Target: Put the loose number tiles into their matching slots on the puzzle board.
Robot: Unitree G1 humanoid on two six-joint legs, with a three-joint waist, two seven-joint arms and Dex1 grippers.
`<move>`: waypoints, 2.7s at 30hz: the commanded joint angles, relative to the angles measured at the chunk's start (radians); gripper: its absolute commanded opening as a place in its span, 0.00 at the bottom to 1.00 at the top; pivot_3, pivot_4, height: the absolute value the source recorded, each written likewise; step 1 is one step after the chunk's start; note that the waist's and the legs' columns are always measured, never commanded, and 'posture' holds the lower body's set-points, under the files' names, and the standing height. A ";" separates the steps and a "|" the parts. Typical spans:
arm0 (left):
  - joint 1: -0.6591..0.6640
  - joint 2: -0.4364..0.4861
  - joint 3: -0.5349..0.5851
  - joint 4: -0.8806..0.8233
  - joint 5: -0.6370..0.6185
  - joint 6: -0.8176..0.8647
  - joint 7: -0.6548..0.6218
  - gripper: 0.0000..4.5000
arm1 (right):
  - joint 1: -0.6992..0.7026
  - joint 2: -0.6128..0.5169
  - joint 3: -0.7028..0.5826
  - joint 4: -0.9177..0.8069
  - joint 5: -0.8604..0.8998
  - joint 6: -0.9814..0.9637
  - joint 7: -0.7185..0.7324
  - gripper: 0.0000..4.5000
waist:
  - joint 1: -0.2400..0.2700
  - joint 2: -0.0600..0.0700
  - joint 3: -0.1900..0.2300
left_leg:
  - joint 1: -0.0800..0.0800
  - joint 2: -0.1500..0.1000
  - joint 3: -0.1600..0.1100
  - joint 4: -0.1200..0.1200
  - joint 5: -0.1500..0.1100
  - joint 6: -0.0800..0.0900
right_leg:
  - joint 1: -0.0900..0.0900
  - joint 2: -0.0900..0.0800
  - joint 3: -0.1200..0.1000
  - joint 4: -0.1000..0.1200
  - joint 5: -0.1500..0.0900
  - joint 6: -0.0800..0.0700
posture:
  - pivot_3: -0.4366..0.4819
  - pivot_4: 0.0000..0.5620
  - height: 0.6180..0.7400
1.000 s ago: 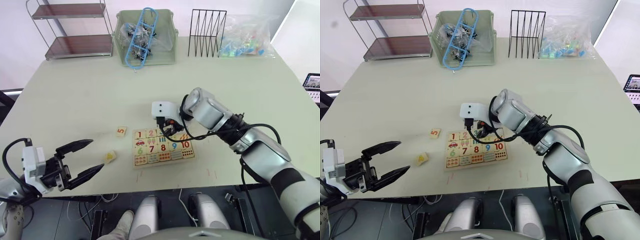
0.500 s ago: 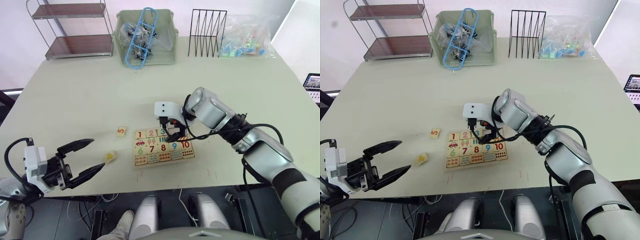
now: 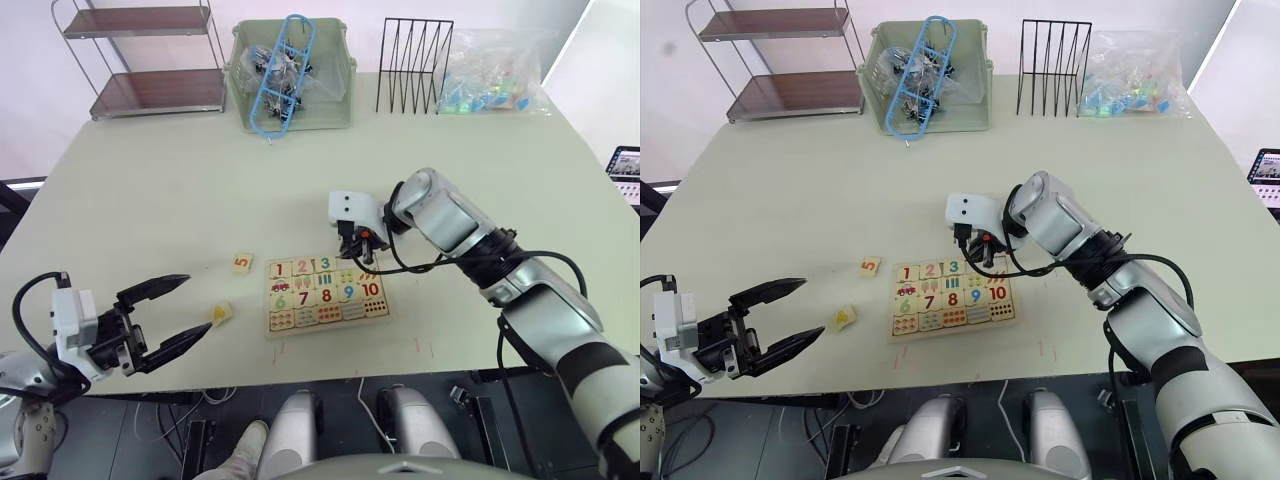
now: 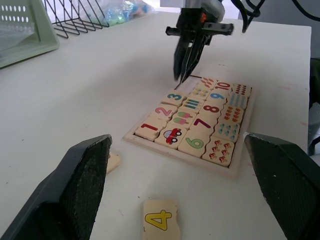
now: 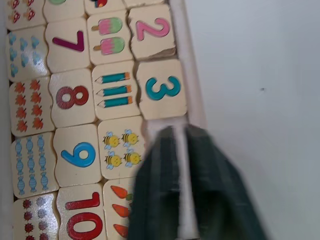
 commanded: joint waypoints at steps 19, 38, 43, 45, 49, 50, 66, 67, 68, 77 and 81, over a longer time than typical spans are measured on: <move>-0.007 -0.005 -0.005 -0.006 0.000 -0.015 0.000 1.00 | 0.023 0.026 0.010 0.006 -0.061 -0.086 -0.011 0.01 | 0.001 0.000 0.000 | 0.000 0.000 0.000 0.000 0.000 0.000 | 0.000 0.000 0.000 0.000 0.000 0.000 | 0.48 0.27 1.00; -0.005 0.001 -0.008 0.016 0.002 -0.033 -0.006 1.00 | 0.029 0.062 0.002 0.029 -0.077 -0.096 -0.015 0.01 | 0.000 0.000 0.000 | 0.000 0.000 0.000 0.000 0.000 0.000 | 0.000 0.000 0.000 0.000 0.000 0.000 | 0.48 0.27 1.00; -0.003 0.001 -0.008 0.018 0.000 -0.036 -0.006 1.00 | 0.033 0.058 0.004 0.024 -0.078 -0.094 -0.011 0.01 | 0.000 0.000 0.000 | 0.000 0.000 0.000 0.000 0.000 0.000 | 0.000 0.000 0.000 0.000 0.000 0.000 | 0.48 0.27 1.00; -0.002 0.000 -0.006 0.020 0.002 -0.039 -0.005 1.00 | 0.037 0.048 0.006 0.016 -0.080 -0.092 -0.007 0.01 | 0.000 0.000 0.000 | 0.000 0.000 0.000 0.000 0.000 0.000 | 0.000 0.000 0.000 0.000 0.000 0.000 | 0.48 0.27 1.00; 0.005 -0.003 -0.001 0.025 0.005 -0.045 0.001 1.00 | 0.047 0.028 -0.007 -0.012 -0.073 -0.078 0.001 0.01 | 0.001 0.000 0.000 | 0.000 0.000 0.000 0.000 0.000 0.000 | 0.000 0.000 0.000 0.000 0.000 0.000 | 0.48 0.27 1.00; 0.007 -0.004 0.001 0.027 0.006 -0.047 0.004 1.00 | 0.051 0.023 -0.015 -0.023 -0.066 -0.071 0.004 0.01 | 0.001 0.000 0.000 | 0.000 0.000 0.000 0.000 0.000 0.000 | 0.000 0.000 0.000 0.000 0.000 0.000 | 0.48 0.27 1.00; 0.021 -0.066 0.028 0.027 0.002 -0.057 0.126 1.00 | 0.255 -0.062 -0.345 -0.224 0.119 -0.120 -0.153 0.01 | 0.005 -0.001 0.000 | 0.000 0.000 0.000 0.000 0.000 0.000 | 0.001 -0.001 0.000 0.000 0.000 0.000 | 0.48 0.27 1.00; 0.022 -0.068 0.026 0.026 0.005 -0.057 0.132 1.00 | 0.272 -0.069 -0.361 -0.234 0.129 -0.133 -0.161 0.01 | 0.006 -0.001 0.000 | 0.000 0.000 0.000 0.000 0.000 0.000 | 0.001 -0.001 0.000 0.000 0.000 0.000 | 0.48 0.27 1.00; 0.022 -0.072 0.023 0.024 0.010 -0.060 0.140 1.00 | 0.294 -0.075 -0.387 -0.251 0.145 -0.143 -0.172 0.01 | 0.007 -0.001 0.000 | 0.000 -0.001 0.000 0.000 0.000 0.000 | 0.001 -0.001 0.000 0.000 0.000 0.000 | 0.48 0.27 1.00; 0.044 -0.144 -0.004 -0.040 0.042 -0.060 0.254 1.00 | 0.602 -0.150 -0.618 -0.434 0.262 -0.199 -0.300 0.01 | 0.009 -0.001 0.000 | 0.000 -0.001 0.000 0.000 0.000 0.000 | 0.002 -0.001 0.000 -0.001 0.000 0.001 | 0.48 0.27 1.00; 0.055 -0.175 -0.025 -0.083 0.058 -0.038 0.326 1.00 | 0.713 -0.136 -0.730 -0.465 0.336 -0.280 -0.338 0.13 | 0.008 -0.001 0.000 | 0.002 0.000 0.001 0.001 0.000 0.000 | 0.003 0.001 0.001 0.000 0.000 0.001 | 0.48 0.27 1.00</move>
